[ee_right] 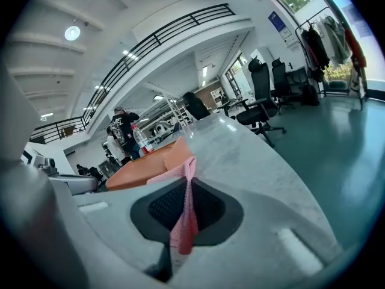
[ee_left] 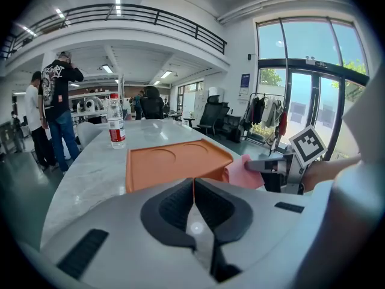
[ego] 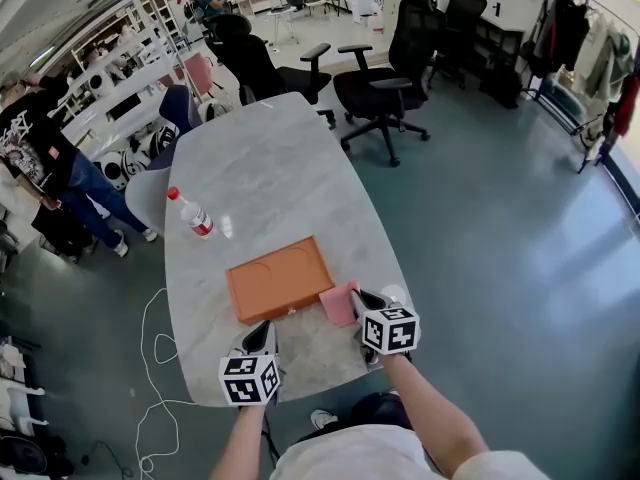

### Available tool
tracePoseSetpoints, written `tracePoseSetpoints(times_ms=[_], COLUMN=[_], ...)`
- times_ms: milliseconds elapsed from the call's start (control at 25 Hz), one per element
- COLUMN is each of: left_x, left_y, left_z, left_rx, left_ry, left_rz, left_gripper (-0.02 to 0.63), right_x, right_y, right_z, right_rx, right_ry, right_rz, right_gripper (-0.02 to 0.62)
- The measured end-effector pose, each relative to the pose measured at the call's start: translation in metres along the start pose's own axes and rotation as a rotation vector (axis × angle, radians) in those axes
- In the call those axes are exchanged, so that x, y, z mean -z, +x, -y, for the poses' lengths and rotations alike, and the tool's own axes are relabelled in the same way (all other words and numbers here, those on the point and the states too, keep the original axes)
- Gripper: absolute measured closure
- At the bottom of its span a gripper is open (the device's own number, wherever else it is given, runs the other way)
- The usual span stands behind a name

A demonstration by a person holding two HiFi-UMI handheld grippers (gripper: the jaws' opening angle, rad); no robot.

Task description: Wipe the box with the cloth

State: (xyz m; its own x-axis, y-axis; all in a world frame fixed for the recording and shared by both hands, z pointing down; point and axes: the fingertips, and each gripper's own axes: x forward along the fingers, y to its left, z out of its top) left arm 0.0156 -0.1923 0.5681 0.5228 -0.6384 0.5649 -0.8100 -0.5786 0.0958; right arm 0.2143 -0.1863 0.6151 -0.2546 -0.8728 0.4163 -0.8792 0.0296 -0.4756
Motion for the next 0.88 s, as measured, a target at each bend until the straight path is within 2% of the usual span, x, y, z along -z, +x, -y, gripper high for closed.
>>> tracePoseSetpoints(times_ms=[160, 400, 880], left_x=[-0.005, -0.017, -0.029], left_y=[0.004, -0.004, -0.046], left_z=[0.005, 0.000, -0.041], left_rx=[0.011, 0.026, 0.019], left_ry=[-0.003, -0.010, -0.017], left_rz=[0.010, 0.044, 0.124], left_gripper=[0.591, 0.591, 0.591], right_x=[-0.007, -0.021, -0.056], right_y=[-0.009, -0.028, -0.047], right_z=[-0.003, -0.039, -0.108], right_rx=[-0.021, -0.071, -0.098], right_ry=[-0.016, -0.074, -0.179], right_rz=[0.014, 0.041, 0.134], right_gripper=[0.580, 0.580, 0.580])
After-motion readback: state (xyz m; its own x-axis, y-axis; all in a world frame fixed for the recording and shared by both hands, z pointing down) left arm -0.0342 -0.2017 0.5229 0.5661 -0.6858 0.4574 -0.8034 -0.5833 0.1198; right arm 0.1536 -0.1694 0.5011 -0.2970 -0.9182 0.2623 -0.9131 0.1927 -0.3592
